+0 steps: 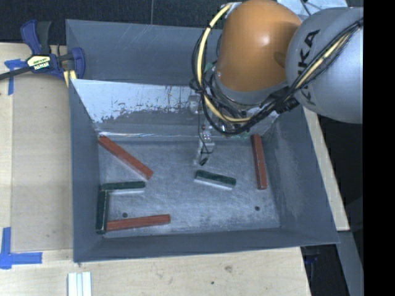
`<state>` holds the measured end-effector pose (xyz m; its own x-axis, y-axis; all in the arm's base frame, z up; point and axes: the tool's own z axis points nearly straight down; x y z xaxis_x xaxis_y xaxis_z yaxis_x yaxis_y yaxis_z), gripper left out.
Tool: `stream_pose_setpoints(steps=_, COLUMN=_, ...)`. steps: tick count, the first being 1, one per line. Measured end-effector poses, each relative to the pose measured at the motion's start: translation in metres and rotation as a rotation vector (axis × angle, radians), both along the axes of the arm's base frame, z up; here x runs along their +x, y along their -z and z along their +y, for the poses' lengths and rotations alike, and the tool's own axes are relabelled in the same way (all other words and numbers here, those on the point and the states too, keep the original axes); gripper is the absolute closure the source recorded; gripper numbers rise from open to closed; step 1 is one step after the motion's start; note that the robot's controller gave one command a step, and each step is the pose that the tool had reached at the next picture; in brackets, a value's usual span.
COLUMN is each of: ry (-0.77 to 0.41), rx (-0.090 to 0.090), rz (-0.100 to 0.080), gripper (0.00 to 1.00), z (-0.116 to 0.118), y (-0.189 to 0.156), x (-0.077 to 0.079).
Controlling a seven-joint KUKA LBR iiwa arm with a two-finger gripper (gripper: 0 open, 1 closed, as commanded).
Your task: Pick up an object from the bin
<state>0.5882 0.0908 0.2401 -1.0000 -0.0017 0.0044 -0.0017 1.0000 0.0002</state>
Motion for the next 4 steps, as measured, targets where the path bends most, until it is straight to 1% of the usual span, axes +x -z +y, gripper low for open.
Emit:
stream_pose_setpoints(steps=1, ry=0.160, rx=-0.001, rz=0.004, gripper=0.00, z=0.058, y=0.120, x=-0.079)
stream_pose_setpoints(steps=2, ry=0.167, rx=-0.001, rz=-0.002, gripper=0.00, z=0.067, y=0.172, x=-0.101)
stream_pose_setpoints(steps=3, ry=0.170, rx=0.003, rz=-0.012, gripper=1.00, z=0.067, y=0.168, x=-0.097)
stream_pose_setpoints(steps=4, ry=0.205, rx=0.004, rz=-0.016, gripper=1.00, z=0.080, y=0.029, x=-0.056)
